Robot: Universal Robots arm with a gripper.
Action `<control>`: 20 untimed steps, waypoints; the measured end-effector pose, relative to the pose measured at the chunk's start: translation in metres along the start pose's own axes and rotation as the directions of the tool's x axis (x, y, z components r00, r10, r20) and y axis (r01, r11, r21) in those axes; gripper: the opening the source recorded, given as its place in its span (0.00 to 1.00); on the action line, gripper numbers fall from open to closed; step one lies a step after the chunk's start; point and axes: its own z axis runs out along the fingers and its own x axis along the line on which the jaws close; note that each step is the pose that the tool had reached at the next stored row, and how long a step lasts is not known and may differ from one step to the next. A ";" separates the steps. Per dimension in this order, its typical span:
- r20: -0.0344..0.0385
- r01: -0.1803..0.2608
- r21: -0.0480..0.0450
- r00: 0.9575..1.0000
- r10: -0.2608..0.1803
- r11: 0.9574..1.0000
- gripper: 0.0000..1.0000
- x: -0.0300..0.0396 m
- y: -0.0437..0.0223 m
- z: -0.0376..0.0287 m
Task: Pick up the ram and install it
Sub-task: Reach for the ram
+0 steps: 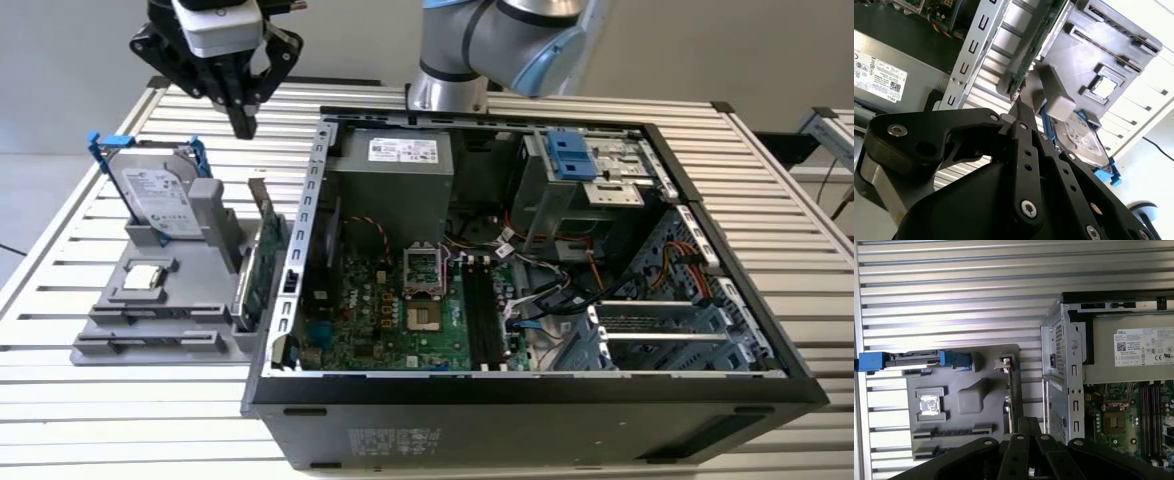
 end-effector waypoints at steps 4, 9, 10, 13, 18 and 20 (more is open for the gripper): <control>0.000 0.000 0.000 1.000 0.000 1.000 0.00 0.0020 -0.0002 0.0001; -0.001 0.000 0.000 1.000 0.000 1.000 0.00 0.0037 -0.0003 0.0001; -0.001 0.000 0.000 1.000 0.000 1.000 0.00 0.0040 -0.0003 0.0002; -0.002 0.000 0.000 1.000 0.000 1.000 0.00 0.0046 -0.0003 0.0003; -0.003 0.000 0.001 1.000 0.000 1.000 0.00 0.0057 -0.0004 0.0004; -0.004 0.000 0.001 1.000 0.000 1.000 0.00 0.0061 -0.0005 0.0005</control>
